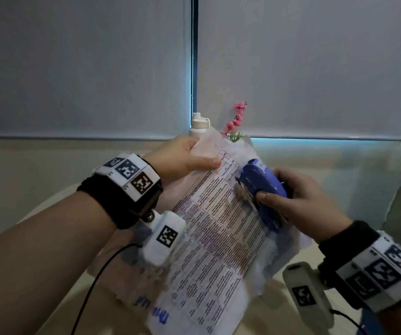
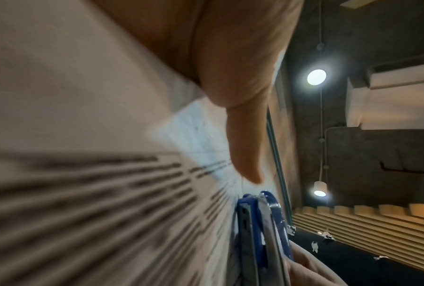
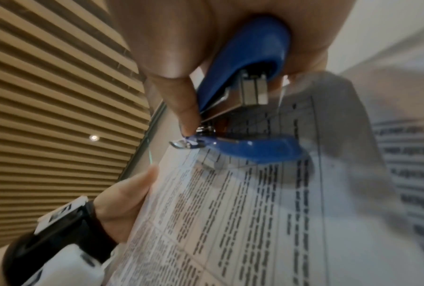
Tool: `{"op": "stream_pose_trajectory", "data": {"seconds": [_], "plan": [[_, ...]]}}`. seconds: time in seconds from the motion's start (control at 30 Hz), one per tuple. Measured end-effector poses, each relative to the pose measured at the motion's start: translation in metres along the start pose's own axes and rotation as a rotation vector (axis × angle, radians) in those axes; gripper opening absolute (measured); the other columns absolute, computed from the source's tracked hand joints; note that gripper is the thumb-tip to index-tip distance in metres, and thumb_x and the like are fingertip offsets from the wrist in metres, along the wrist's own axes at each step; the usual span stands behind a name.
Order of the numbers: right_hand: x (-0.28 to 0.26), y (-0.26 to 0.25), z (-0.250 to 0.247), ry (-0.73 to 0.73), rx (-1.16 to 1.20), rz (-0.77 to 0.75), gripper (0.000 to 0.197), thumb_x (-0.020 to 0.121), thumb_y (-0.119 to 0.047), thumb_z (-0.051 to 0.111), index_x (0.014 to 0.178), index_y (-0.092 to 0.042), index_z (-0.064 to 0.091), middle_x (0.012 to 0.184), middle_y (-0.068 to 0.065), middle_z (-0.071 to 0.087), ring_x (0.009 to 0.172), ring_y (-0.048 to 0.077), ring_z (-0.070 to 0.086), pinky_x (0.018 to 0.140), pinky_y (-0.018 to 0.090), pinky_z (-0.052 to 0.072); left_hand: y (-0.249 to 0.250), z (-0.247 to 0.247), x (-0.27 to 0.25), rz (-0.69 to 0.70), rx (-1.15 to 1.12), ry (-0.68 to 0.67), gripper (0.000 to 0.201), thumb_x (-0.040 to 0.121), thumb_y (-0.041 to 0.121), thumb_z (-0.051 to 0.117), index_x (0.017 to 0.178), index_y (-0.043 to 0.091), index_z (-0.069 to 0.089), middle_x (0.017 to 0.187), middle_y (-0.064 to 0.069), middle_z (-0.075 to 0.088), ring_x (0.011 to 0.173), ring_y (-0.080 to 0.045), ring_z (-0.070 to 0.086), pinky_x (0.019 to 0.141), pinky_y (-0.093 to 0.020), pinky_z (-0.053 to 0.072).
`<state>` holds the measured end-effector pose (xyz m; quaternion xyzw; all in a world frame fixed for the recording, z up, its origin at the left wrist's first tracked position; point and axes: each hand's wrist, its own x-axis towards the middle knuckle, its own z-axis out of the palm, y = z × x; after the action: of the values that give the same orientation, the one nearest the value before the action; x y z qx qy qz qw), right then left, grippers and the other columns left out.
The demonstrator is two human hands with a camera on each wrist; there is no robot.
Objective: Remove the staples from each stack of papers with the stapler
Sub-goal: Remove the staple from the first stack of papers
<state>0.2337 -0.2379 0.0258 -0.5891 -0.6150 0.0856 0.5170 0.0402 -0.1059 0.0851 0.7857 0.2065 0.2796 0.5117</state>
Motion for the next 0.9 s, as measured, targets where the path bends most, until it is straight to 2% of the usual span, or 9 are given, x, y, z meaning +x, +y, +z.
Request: {"op": "stream_pose_trajectory", "data": {"seconds": [0.13, 0.2, 0.37, 0.5, 0.53, 0.63, 0.7, 0.8, 0.9], "plan": [[0.003, 0.011, -0.002, 0.096, 0.078, 0.041, 0.02, 0.069, -0.024, 0.076, 0.085, -0.016, 0.065, 0.06, -0.015, 0.064, 0.054, -0.001, 0.054, 0.052, 0.016, 0.043, -0.007, -0.006, -0.009, -0.095, 0.165, -0.146, 0.029, 0.073, -0.005, 0.071, 0.099, 0.007, 0.065, 0.093, -0.008, 0.074, 0.086, -0.023, 0.072, 0.081, -0.036, 0.056], [0.003, 0.012, -0.003, 0.079, 0.073, 0.045, 0.015, 0.076, -0.011, 0.075, 0.083, -0.018, 0.064, 0.057, -0.016, 0.062, 0.05, -0.004, 0.052, 0.049, 0.012, 0.041, -0.01, -0.007, -0.011, -0.1, 0.234, -0.104, 0.024, 0.075, 0.004, 0.075, 0.098, 0.003, 0.066, 0.097, -0.015, 0.073, 0.09, -0.032, 0.07, 0.088, -0.044, 0.054], [-0.001, 0.011, -0.004, 0.084, 0.078, 0.022, 0.02, 0.077, -0.005, 0.072, 0.085, -0.021, 0.063, 0.063, -0.011, 0.067, 0.055, -0.003, 0.058, 0.052, 0.013, 0.044, -0.013, -0.005, -0.013, -0.097, 0.226, -0.058, 0.053, 0.065, 0.033, 0.077, 0.103, -0.002, 0.066, 0.104, -0.024, 0.07, 0.099, -0.043, 0.066, 0.097, -0.057, 0.047], [-0.003, 0.006, -0.008, 0.202, -0.115, -0.065, 0.021, 0.068, -0.034, 0.07, 0.085, -0.03, 0.061, 0.097, -0.003, 0.064, 0.095, 0.017, 0.057, 0.08, 0.032, 0.044, -0.014, -0.006, -0.014, -0.131, 0.219, 0.023, 0.047, 0.076, 0.035, 0.072, 0.102, -0.004, 0.067, 0.103, -0.023, 0.07, 0.095, -0.043, 0.067, 0.091, -0.053, 0.052], [-0.004, 0.003, -0.008, 0.233, -0.156, -0.081, 0.021, 0.066, -0.036, 0.068, 0.084, -0.031, 0.059, 0.105, 0.0, 0.06, 0.1, 0.019, 0.053, 0.084, 0.032, 0.041, -0.015, -0.007, -0.013, -0.136, 0.203, 0.03, 0.04, 0.079, 0.031, 0.067, 0.098, -0.004, 0.067, 0.099, -0.022, 0.071, 0.089, -0.041, 0.067, 0.087, -0.05, 0.054], [-0.007, -0.002, -0.007, 0.304, -0.181, -0.116, 0.022, 0.066, -0.036, 0.065, 0.086, -0.034, 0.056, 0.119, 0.005, 0.052, 0.112, 0.016, 0.046, 0.094, 0.028, 0.036, -0.019, -0.008, -0.012, -0.144, 0.133, 0.032, 0.012, 0.088, 0.015, 0.06, 0.082, 0.007, 0.065, 0.07, 0.0, 0.072, 0.064, -0.014, 0.068, 0.059, -0.026, 0.055], [-0.009, -0.002, -0.006, 0.306, -0.174, -0.118, 0.024, 0.067, -0.036, 0.065, 0.089, -0.031, 0.057, 0.122, 0.005, 0.05, 0.116, 0.016, 0.045, 0.096, 0.026, 0.034, -0.022, -0.01, -0.013, -0.138, 0.082, 0.026, 0.009, 0.09, 0.007, 0.058, 0.087, 0.007, 0.066, 0.072, 0.001, 0.074, 0.064, -0.009, 0.071, 0.055, -0.019, 0.053], [-0.011, 0.003, -0.007, 0.309, -0.136, -0.084, 0.03, 0.067, -0.035, 0.065, 0.095, -0.025, 0.06, 0.119, 0.003, 0.051, 0.112, 0.012, 0.047, 0.089, 0.017, 0.035, -0.025, -0.012, -0.015, -0.107, 0.059, 0.059, 0.013, 0.086, 0.006, 0.062, 0.098, 0.005, 0.068, 0.093, -0.008, 0.075, 0.085, -0.02, 0.073, 0.073, -0.031, 0.057], [-0.015, 0.007, -0.007, 0.289, 0.101, -0.044, 0.022, 0.072, -0.031, 0.067, 0.093, -0.026, 0.061, 0.092, -0.002, 0.06, 0.08, 0.007, 0.055, 0.066, 0.015, 0.042, -0.028, -0.013, -0.015, -0.082, 0.052, 0.104, 0.013, 0.085, 0.005, 0.064, 0.097, 0.006, 0.069, 0.094, -0.009, 0.075, 0.088, -0.022, 0.073, 0.081, -0.035, 0.056]]}}
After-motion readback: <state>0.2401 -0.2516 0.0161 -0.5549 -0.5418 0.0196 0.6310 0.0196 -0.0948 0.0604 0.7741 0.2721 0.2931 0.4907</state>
